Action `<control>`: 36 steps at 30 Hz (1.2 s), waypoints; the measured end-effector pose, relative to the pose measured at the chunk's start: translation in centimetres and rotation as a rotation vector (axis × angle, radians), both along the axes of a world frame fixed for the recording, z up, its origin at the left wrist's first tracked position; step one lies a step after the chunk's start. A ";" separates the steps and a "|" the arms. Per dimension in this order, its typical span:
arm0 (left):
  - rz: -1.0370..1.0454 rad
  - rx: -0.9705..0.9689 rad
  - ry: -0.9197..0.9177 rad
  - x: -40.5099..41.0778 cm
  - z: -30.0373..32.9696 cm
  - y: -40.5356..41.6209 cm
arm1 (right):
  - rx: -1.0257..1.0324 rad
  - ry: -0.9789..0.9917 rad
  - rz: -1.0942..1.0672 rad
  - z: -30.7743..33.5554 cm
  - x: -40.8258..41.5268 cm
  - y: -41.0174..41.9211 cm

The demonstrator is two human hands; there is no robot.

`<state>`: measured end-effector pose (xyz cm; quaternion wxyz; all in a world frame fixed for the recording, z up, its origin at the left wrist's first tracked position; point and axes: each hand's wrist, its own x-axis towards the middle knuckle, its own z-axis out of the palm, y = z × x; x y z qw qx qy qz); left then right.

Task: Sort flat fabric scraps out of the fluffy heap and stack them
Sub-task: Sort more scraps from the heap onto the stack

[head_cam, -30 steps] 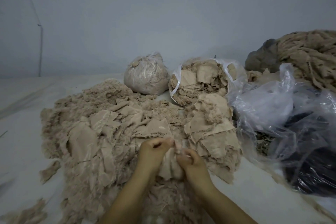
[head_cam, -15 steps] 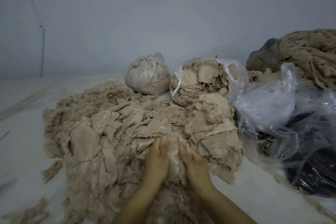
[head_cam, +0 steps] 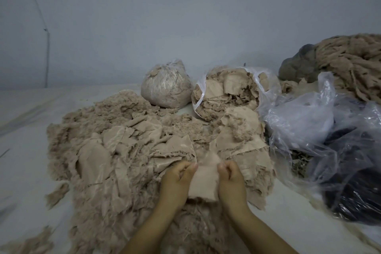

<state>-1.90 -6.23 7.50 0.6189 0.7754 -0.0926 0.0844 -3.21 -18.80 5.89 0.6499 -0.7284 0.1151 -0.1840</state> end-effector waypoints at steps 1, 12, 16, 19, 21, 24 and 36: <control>0.003 -0.001 0.005 0.0 0.0 0.1 | -0.026 -0.049 -0.009 0.5 0.3 -0.2; 0.103 0.186 -0.013 0.5 -0.2 4.0 | -0.441 0.108 -0.173 11.0 8.9 -8.4; -0.103 0.583 -0.161 0.4 -2.1 4.3 | -0.602 -0.095 0.058 6.6 6.3 -4.7; -0.116 0.660 -0.204 0.5 -2.7 4.2 | -0.617 0.129 0.483 0.3 3.0 -0.5; -0.163 0.718 -0.181 0.7 -3.1 4.3 | -0.629 0.101 0.483 -2.2 2.3 0.7; -0.256 0.760 -0.118 0.9 -3.5 4.5 | -0.252 -0.033 0.434 -1.7 1.3 1.1; -0.233 0.353 -0.043 1.5 -2.4 3.8 | 0.251 0.180 0.485 -0.4 -1.5 -0.6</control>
